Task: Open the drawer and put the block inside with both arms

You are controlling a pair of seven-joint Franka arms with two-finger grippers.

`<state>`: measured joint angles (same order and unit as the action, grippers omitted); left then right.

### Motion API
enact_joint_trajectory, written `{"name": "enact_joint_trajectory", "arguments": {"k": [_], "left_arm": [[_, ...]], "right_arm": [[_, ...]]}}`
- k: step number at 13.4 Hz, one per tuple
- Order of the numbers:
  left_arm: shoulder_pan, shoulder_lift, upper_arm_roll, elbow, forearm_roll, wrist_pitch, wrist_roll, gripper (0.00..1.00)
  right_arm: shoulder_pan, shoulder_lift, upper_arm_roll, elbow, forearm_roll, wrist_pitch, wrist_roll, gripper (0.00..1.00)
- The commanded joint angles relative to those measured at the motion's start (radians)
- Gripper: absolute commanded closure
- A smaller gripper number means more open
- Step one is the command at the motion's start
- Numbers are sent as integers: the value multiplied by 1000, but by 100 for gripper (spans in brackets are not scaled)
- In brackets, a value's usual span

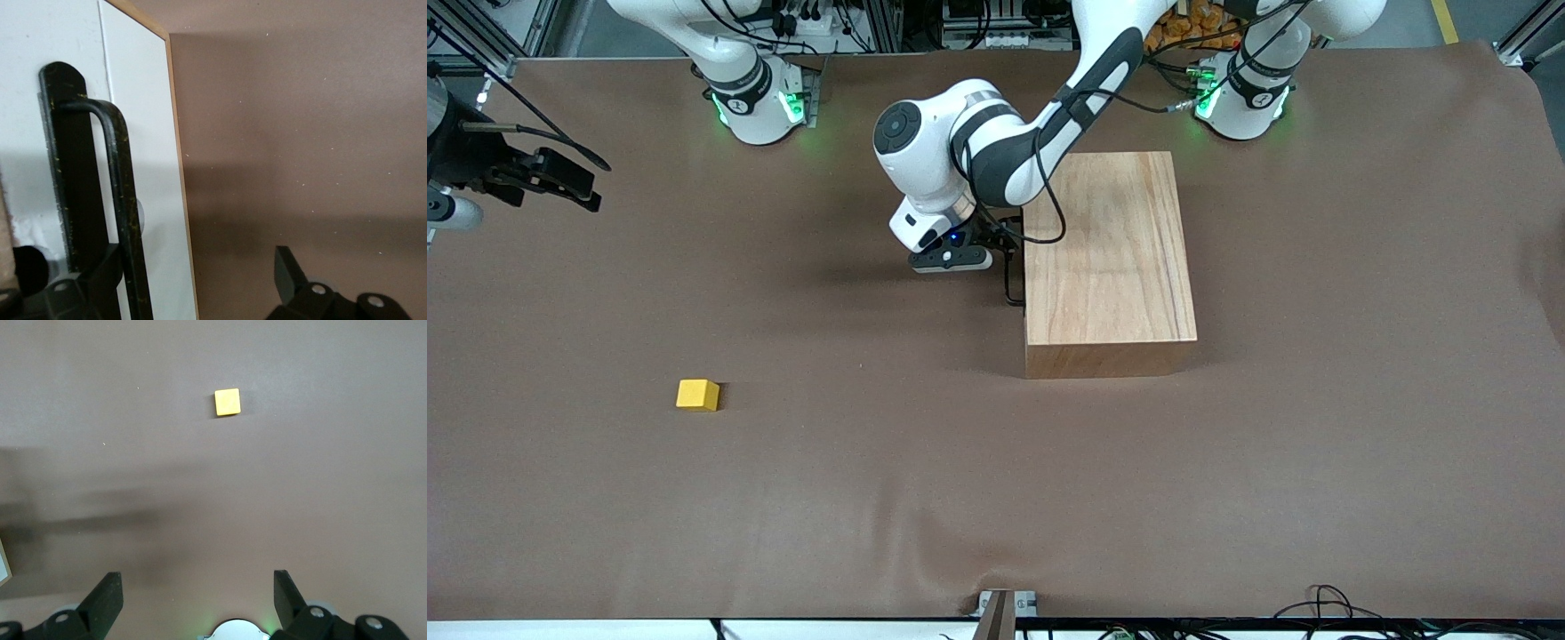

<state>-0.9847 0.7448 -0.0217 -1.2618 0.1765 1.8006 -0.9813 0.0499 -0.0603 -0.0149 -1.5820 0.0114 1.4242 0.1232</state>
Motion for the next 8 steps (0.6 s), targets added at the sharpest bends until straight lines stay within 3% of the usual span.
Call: {"name": "enact_joint_trajectory", "arguments": {"k": [1, 8], "left_arm": [[-11, 25, 5, 12, 24, -1, -3, 0], [-15, 22, -1, 27, 11, 49, -19, 0]], "right_arm": [[10, 5, 0, 16, -16, -10, 12, 0], [14, 5, 0, 16, -16, -7, 12, 0]]}}
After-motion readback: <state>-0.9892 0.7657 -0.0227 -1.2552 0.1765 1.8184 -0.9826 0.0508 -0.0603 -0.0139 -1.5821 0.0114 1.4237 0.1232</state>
